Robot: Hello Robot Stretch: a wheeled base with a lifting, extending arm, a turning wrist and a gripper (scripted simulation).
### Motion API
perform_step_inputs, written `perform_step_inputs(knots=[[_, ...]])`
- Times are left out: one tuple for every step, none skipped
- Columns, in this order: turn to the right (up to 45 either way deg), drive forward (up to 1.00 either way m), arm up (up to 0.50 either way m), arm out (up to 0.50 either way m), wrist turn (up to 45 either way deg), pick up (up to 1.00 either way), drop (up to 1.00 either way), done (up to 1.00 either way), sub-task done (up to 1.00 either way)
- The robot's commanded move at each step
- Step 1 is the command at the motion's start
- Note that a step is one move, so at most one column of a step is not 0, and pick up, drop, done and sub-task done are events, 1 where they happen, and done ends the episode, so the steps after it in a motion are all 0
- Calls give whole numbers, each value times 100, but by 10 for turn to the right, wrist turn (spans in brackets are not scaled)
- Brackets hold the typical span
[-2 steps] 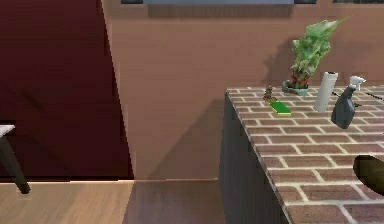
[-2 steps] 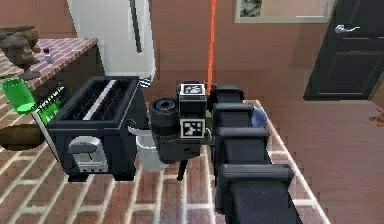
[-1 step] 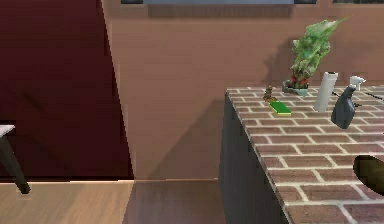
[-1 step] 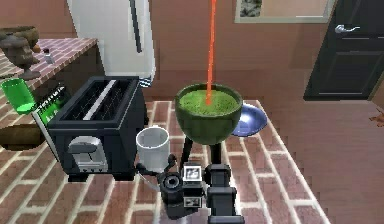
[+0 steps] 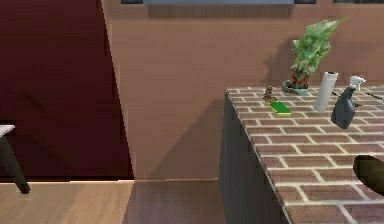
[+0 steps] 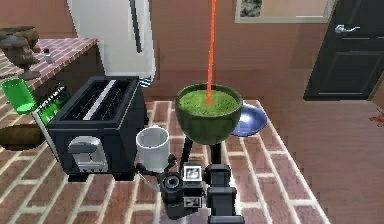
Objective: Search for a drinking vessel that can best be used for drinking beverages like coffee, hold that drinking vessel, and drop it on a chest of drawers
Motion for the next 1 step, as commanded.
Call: perform_step_inputs(knots=[[0,0,10,0,0,0,0,0,0]])
